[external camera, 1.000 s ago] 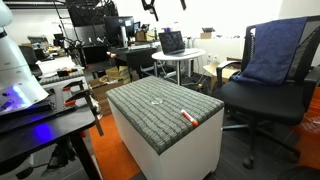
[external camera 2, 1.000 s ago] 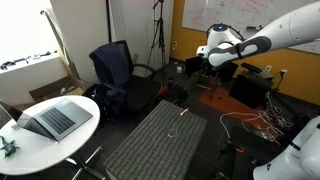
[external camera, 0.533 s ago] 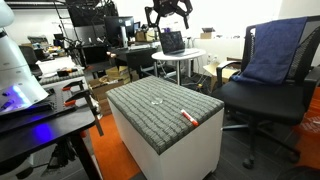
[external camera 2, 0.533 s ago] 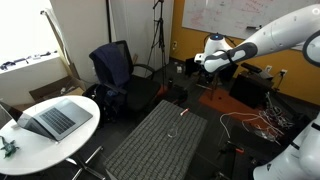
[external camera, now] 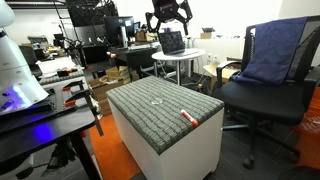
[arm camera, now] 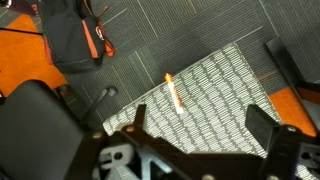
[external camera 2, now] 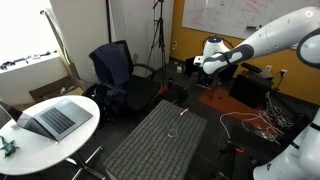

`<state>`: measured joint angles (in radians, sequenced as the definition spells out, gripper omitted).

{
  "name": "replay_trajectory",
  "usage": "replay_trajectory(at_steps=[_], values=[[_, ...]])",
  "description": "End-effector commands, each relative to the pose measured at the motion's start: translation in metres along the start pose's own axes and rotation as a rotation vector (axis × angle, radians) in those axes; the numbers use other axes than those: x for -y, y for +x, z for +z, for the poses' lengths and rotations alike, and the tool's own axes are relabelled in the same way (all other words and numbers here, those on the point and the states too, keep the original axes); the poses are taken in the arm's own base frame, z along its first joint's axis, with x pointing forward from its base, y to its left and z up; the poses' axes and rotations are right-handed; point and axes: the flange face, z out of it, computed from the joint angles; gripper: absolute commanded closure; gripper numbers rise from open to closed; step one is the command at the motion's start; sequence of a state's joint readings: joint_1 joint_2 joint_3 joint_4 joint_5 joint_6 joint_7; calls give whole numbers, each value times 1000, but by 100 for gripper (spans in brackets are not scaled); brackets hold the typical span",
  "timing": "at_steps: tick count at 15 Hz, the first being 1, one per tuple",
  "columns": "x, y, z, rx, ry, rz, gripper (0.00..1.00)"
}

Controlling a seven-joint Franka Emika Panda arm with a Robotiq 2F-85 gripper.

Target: Put the red marker inside the glass

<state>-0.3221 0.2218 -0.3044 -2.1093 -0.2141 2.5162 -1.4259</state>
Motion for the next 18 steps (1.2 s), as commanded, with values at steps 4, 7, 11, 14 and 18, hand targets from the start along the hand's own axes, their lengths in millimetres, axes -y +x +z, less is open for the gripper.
replay_trajectory(at_steps=[4, 7, 11, 14, 18], values=[[-7, 8, 23, -32, 16, -12, 0], [-10, 8, 44, -32, 30, -6, 0], [-20, 9, 71, -18, 50, -22, 0], [-25, 12, 90, -13, 63, -44, 0], [-29, 17, 118, -19, 82, -66, 0]])
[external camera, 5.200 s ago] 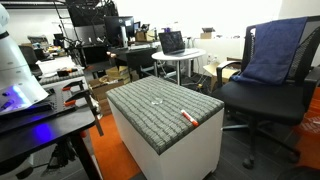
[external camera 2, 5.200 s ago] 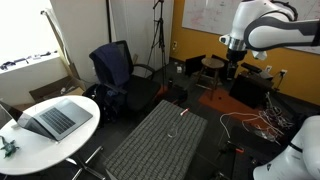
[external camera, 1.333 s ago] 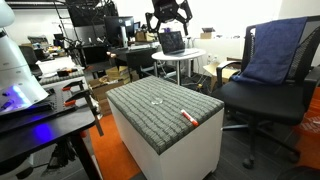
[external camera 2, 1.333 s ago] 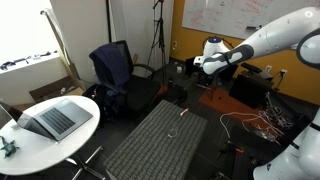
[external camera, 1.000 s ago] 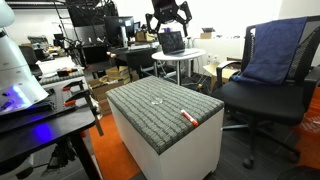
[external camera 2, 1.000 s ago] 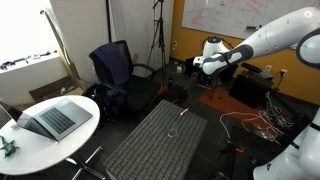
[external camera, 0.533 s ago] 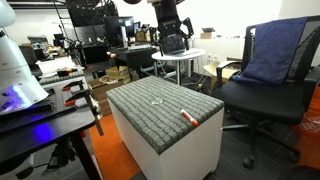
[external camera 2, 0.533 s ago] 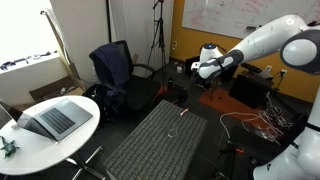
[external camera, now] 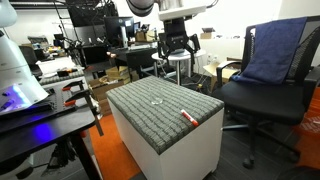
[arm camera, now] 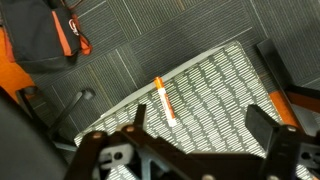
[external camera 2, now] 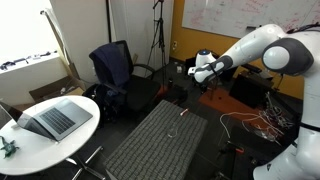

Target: Put the red marker inside the glass

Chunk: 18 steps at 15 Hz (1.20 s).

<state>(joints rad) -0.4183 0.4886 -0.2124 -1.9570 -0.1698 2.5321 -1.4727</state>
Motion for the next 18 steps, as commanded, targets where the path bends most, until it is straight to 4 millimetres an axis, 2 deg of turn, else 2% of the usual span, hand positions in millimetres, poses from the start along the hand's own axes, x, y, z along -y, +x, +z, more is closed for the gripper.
replay_trajectory(at_steps=[1, 8, 14, 18], values=[[-14, 1, 23, -20, -12, -31, 0], [-24, 19, 72, -49, 21, -70, 0], [-26, 33, 108, -77, 42, -30, 0], [-26, 39, 130, -169, 45, 24, 0]])
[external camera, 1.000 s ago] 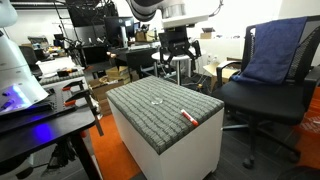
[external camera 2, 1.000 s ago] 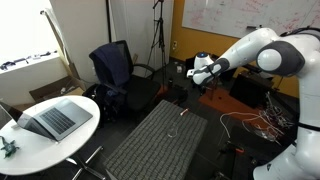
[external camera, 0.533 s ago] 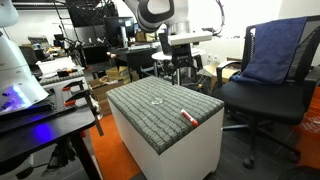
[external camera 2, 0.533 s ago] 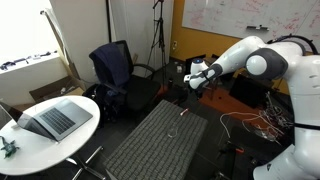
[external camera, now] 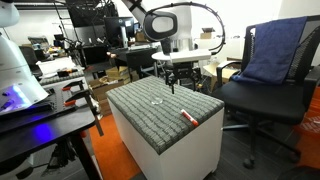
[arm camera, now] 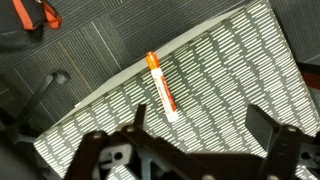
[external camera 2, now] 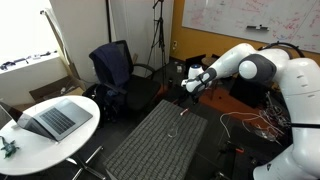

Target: Put the red marker inside the glass

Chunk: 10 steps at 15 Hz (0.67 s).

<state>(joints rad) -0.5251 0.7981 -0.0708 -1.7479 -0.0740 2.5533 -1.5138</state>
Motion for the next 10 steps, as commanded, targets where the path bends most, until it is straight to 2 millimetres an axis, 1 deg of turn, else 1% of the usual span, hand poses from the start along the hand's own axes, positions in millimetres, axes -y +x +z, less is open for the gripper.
replay_trajectory(at_steps=[1, 6, 10], values=[[-10, -4, 16, -59, -50, 24, 0], [-13, -13, 35, -37, -54, 35, 0], [-20, -16, 46, 3, -36, 23, 0]])
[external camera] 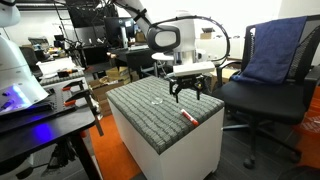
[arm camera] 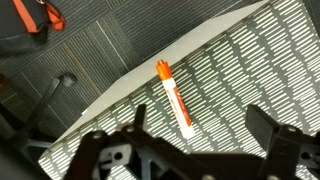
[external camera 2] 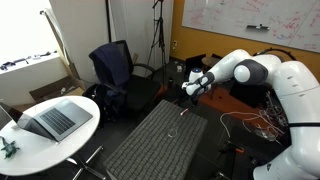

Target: Put the red marker inside the glass

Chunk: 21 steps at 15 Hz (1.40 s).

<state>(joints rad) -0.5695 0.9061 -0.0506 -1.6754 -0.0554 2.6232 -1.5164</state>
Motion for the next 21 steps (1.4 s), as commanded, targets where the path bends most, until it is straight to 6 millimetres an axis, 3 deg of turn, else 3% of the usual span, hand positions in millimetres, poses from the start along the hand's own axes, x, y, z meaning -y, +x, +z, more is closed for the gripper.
replay_trajectory(at_steps=[1, 10, 21], values=[[-14, -3, 9, 32, 2, -24, 0], [-28, 10, 43, 43, 43, -85, 0], [-36, 31, 70, 26, 148, -128, 0]])
